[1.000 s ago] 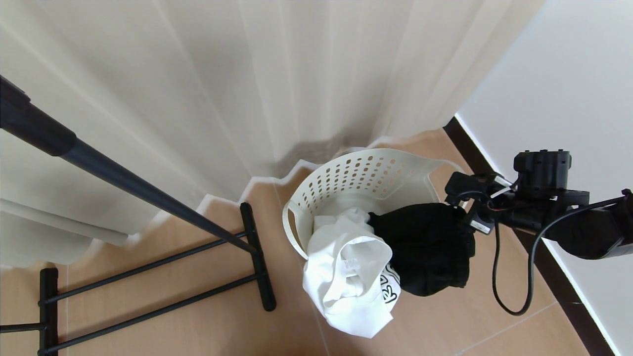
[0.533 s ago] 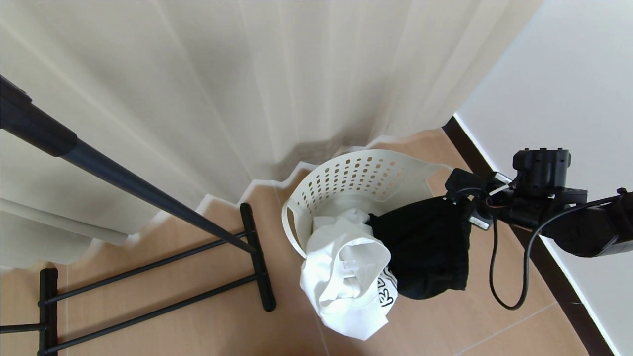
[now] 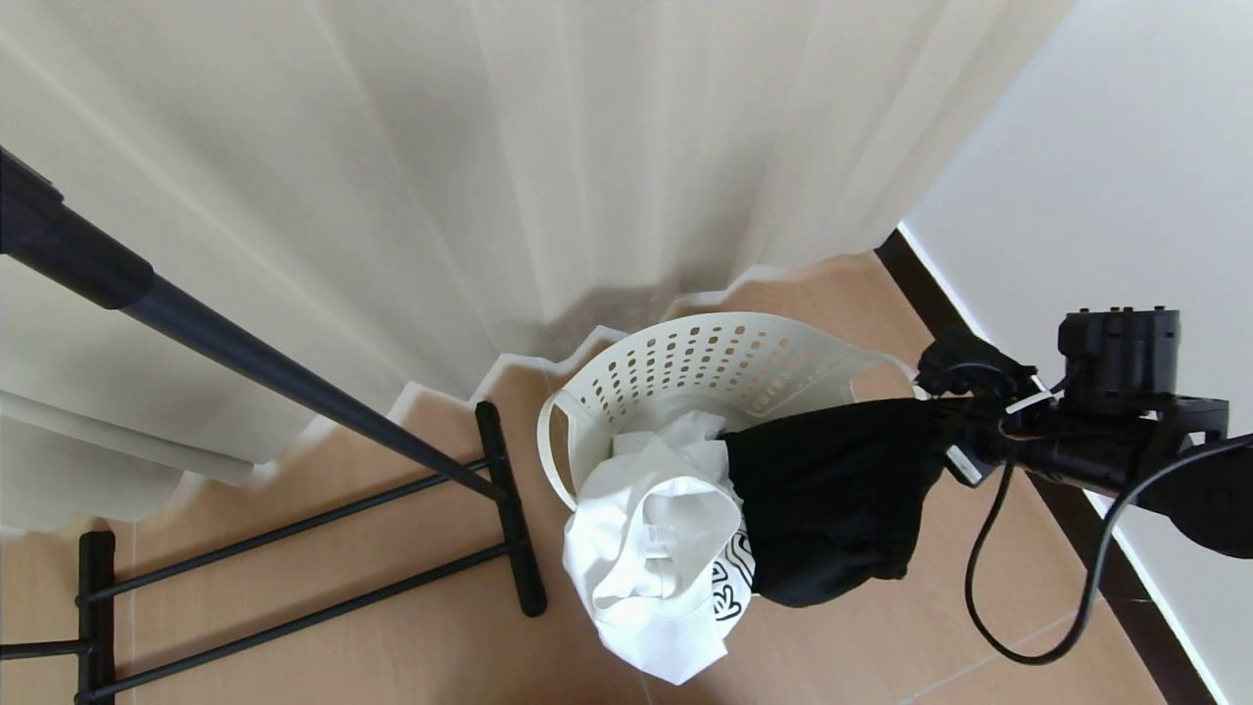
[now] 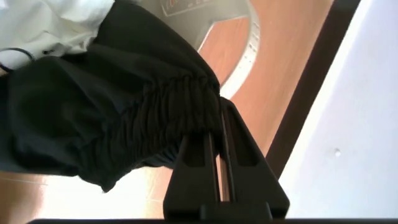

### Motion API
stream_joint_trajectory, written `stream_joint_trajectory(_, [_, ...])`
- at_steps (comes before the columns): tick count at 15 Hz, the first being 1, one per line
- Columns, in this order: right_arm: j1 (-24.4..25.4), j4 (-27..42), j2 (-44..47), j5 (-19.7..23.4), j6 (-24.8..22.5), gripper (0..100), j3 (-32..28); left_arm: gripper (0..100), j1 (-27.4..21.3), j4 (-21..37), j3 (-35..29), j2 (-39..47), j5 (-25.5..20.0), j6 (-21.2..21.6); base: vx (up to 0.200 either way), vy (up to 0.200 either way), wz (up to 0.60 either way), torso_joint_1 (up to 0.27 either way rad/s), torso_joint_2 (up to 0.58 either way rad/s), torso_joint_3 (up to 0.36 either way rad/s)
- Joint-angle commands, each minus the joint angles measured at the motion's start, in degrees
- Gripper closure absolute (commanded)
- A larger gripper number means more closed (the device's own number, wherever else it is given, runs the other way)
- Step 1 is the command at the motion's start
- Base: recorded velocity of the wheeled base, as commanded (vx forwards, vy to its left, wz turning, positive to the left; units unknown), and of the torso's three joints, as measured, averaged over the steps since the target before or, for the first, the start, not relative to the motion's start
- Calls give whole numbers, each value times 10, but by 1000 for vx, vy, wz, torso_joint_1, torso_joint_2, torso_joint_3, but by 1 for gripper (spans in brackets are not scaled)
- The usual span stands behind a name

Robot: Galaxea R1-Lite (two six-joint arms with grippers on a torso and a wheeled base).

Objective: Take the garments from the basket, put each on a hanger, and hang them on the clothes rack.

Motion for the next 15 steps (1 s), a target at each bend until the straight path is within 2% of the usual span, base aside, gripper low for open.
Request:
stream_joint_trajectory(1, [0, -7, -81, -1, 18, 100, 45, 0, 0, 0, 0, 1, 0, 0, 0, 0, 0, 0, 0, 0])
stream_joint_trajectory(6, [-8, -10, -105, -1, 23, 100, 40, 0, 0, 0, 0, 1, 0, 0, 0, 0, 0, 0, 0, 0])
stream_joint_trajectory(8, [-3, -9, -126, -1, 50, 100, 43, 0, 0, 0, 0, 1, 0, 0, 0, 0, 0, 0, 0, 0])
stream_joint_trajectory(9, [8, -1, -162, -2, 85, 100, 44, 0, 0, 0, 0, 1, -1, 0, 0, 0, 0, 0, 0, 0])
stream_joint_trajectory(11, [27, 7, -218, -5, 126, 100, 52, 0, 0, 0, 0, 1, -1, 1, 0, 0, 0, 0, 0, 0])
stream_joint_trajectory(12, [28, 12, -227, -5, 132, 100, 52, 0, 0, 0, 0, 1, -1, 1, 0, 0, 0, 0, 0, 0])
stream_joint_trajectory(13, [38, 38, -286, -5, 164, 100, 63, 0, 0, 0, 0, 1, -1, 1, 0, 0, 0, 0, 0, 0])
stream_joint_trajectory(15, [59, 55, -361, -5, 169, 100, 98, 0, 0, 0, 0, 1, -1, 0, 0, 0, 0, 0, 0, 0])
